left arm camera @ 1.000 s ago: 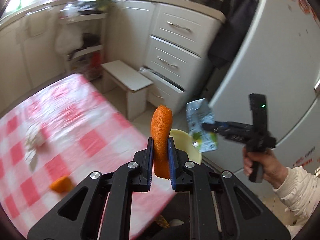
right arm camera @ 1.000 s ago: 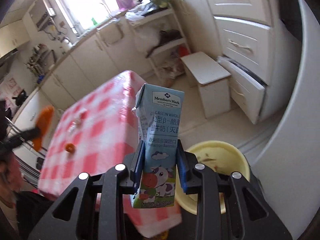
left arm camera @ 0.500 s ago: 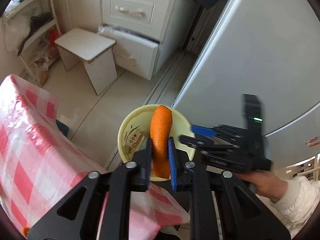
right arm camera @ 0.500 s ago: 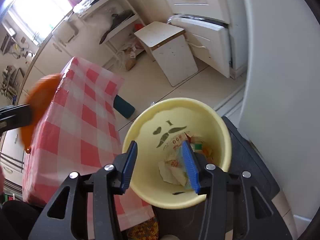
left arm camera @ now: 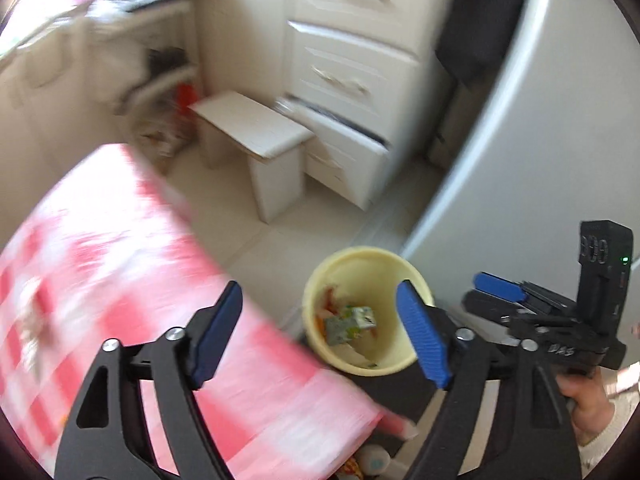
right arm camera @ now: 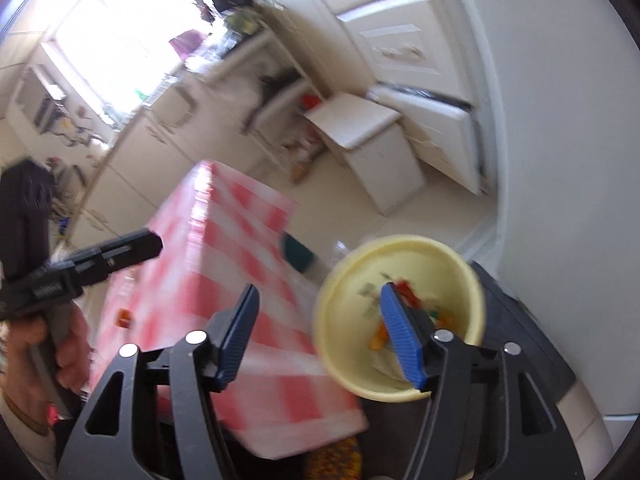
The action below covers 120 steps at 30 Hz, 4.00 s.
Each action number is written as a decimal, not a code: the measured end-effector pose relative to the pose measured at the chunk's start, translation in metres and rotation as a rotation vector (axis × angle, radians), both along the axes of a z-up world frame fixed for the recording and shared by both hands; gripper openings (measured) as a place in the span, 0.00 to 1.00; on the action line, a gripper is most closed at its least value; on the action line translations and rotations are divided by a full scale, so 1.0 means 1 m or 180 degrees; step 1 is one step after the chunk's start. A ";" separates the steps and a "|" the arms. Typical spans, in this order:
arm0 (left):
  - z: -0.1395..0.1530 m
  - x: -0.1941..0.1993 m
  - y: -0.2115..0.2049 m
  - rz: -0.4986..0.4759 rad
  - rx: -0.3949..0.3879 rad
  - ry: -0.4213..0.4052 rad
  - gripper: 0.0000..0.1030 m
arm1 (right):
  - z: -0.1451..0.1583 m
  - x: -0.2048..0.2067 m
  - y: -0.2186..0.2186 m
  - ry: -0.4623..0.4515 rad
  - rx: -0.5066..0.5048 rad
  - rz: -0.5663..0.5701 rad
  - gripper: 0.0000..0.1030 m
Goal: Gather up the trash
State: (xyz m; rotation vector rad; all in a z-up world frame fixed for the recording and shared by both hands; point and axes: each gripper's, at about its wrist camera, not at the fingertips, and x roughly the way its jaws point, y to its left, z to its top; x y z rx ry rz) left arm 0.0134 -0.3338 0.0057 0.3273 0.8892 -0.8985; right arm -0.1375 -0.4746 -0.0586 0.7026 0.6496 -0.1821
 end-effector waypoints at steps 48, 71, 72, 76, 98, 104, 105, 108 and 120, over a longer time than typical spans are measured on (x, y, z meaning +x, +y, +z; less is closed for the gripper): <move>0.009 0.015 0.365 0.1997 -0.0391 -0.0209 0.89 | 0.111 0.089 0.261 -0.0733 -0.1359 0.0576 0.93; 0.006 0.017 0.366 0.2011 -0.0360 -0.0199 0.89 | 0.113 0.087 0.259 -0.0700 -0.1417 0.0576 0.93; 0.006 0.017 0.367 0.2016 -0.0360 -0.0197 0.89 | 0.113 0.087 0.259 -0.0700 -0.1419 0.0578 0.93; 0.005 0.016 0.369 0.2038 -0.0360 -0.0192 0.90 | 0.114 0.088 0.259 -0.0681 -0.1426 0.0583 0.93; 0.005 0.016 0.370 0.2038 -0.0360 -0.0190 0.90 | 0.108 0.091 0.256 -0.0623 -0.1417 0.0598 0.93; 0.005 0.017 0.370 0.2038 -0.0359 -0.0190 0.90 | 0.108 0.092 0.255 -0.0619 -0.1416 0.0600 0.93; 0.005 0.016 0.371 0.2039 -0.0358 -0.0190 0.90 | 0.108 0.092 0.256 -0.0619 -0.1418 0.0600 0.93; 0.005 0.017 0.370 0.2039 -0.0359 -0.0189 0.90 | 0.108 0.093 0.256 -0.0608 -0.1418 0.0604 0.93; 0.005 0.017 0.371 0.2040 -0.0355 -0.0189 0.90 | 0.107 0.094 0.256 -0.0589 -0.1415 0.0612 0.93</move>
